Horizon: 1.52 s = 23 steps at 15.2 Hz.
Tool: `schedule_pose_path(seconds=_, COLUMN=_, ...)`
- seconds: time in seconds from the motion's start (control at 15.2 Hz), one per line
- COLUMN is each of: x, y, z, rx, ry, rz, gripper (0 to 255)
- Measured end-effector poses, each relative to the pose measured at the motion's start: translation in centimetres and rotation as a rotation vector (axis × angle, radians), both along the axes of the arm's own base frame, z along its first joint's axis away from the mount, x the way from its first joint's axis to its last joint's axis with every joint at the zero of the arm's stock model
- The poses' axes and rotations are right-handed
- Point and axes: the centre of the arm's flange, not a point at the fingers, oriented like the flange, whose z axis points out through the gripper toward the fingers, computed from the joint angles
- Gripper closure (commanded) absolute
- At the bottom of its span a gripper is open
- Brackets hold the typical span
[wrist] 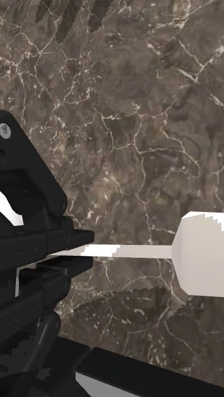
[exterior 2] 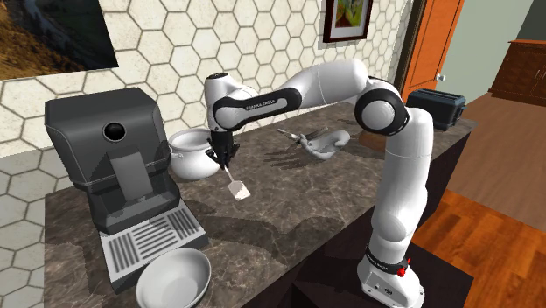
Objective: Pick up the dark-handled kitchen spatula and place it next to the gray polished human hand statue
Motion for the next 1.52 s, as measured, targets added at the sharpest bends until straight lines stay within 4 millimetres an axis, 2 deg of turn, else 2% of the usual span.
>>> schedule_pose_path(seconds=0.59, x=-0.1, y=0.0, z=4.7, rx=0.0, ry=0.0, rz=0.0, gripper=255)
schedule_pose_path(seconds=0.66, x=-0.4, y=-0.5, z=4.9, rx=0.0, ry=0.0, rz=0.0, gripper=255)
schedule_pose_path(seconds=1.19, x=-4.4, y=-9.4, z=5.1, rx=-0.001, ry=0.0, rz=-0.001, gripper=255)
schedule_pose_path(seconds=1.52, x=-6.9, y=-15.9, z=5.2, rx=-0.001, ry=0.0, rz=-0.001, gripper=255)
